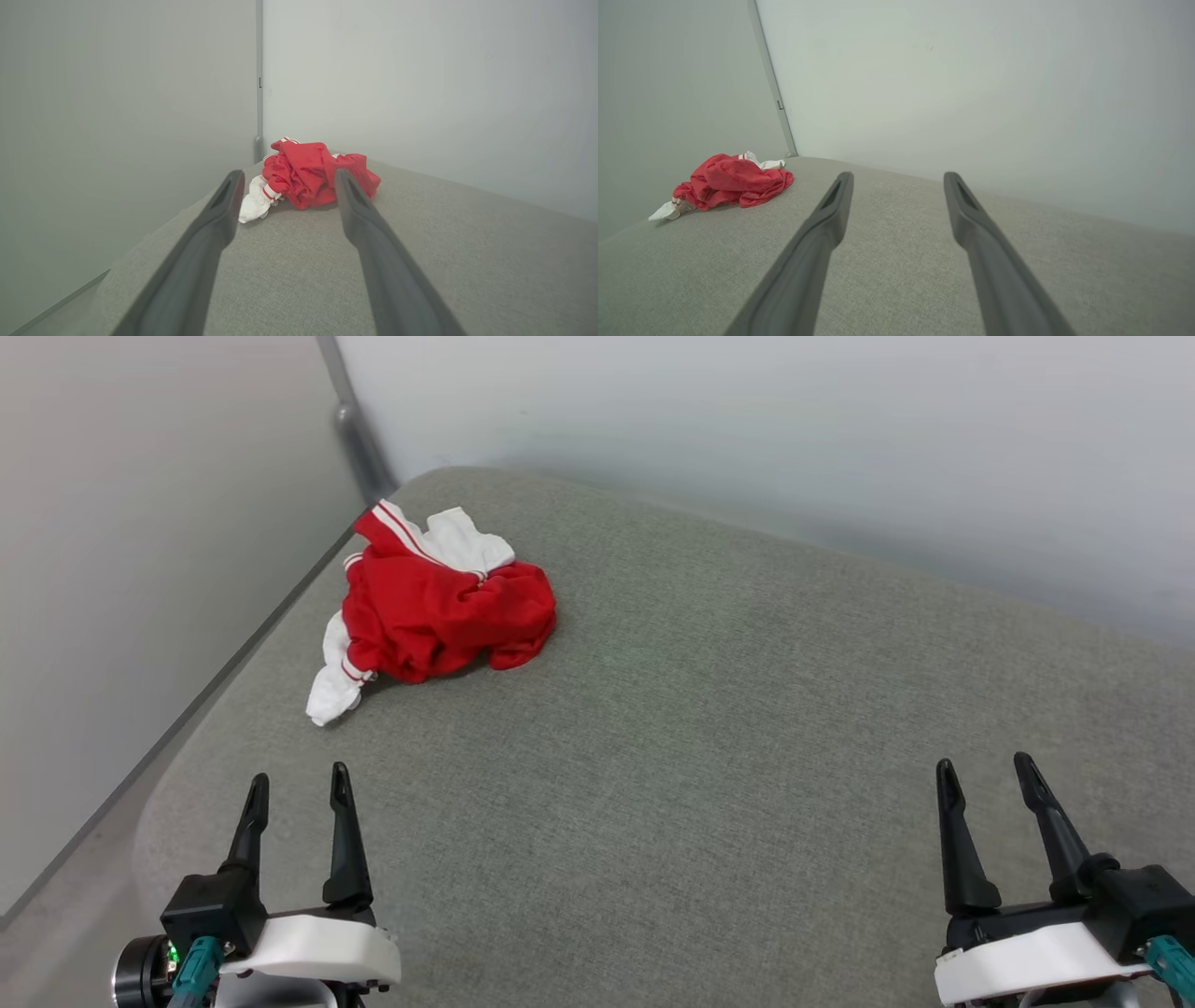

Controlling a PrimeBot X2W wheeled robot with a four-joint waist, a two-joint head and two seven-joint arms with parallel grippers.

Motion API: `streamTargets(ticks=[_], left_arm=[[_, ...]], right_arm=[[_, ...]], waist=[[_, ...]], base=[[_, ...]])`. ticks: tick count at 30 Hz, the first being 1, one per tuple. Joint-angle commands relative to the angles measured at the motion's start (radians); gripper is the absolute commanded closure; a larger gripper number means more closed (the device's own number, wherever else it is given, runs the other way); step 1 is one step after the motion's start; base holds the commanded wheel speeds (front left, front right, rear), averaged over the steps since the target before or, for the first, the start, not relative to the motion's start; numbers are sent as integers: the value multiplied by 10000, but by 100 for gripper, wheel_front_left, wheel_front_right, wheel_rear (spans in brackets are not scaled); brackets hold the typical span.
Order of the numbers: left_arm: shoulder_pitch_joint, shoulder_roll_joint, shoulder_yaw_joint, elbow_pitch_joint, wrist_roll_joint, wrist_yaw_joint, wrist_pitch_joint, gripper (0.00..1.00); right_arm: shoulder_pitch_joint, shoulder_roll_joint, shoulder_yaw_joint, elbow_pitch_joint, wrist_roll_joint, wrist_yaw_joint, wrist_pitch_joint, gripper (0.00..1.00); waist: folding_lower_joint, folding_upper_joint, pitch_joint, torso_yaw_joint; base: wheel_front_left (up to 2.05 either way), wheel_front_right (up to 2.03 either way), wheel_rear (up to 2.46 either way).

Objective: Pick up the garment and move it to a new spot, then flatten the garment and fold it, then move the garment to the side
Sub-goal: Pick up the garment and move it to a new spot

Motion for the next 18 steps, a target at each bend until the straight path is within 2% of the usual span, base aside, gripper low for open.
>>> streamTargets(ticks=[1, 8, 13, 18], left_arm=[[102, -8, 48, 4, -39, 53, -28, 0], [74, -8, 181, -19, -170, -17, -28, 0], [-504, -5, 571, 231, 34, -398, -28, 0], [-1810, 177, 1438, 631, -5, -1163, -28, 0]], right_arm=[[82, 20, 21, -44, -93, -3, -21, 0], [122, 20, -4, -89, -187, -3, -21, 0], [-84, 20, 6, -158, -317, -3, -21, 0], [-405, 20, -23, -261, -620, -3, -21, 0]], waist=[[0, 0, -1, 216], [0, 0, 79, 445], [0, 0, 329, 384], [0, 0, 854, 182]], base=[[0, 0, 0], [0, 0, 0], [0, 0, 0], [0, 0, 0]])
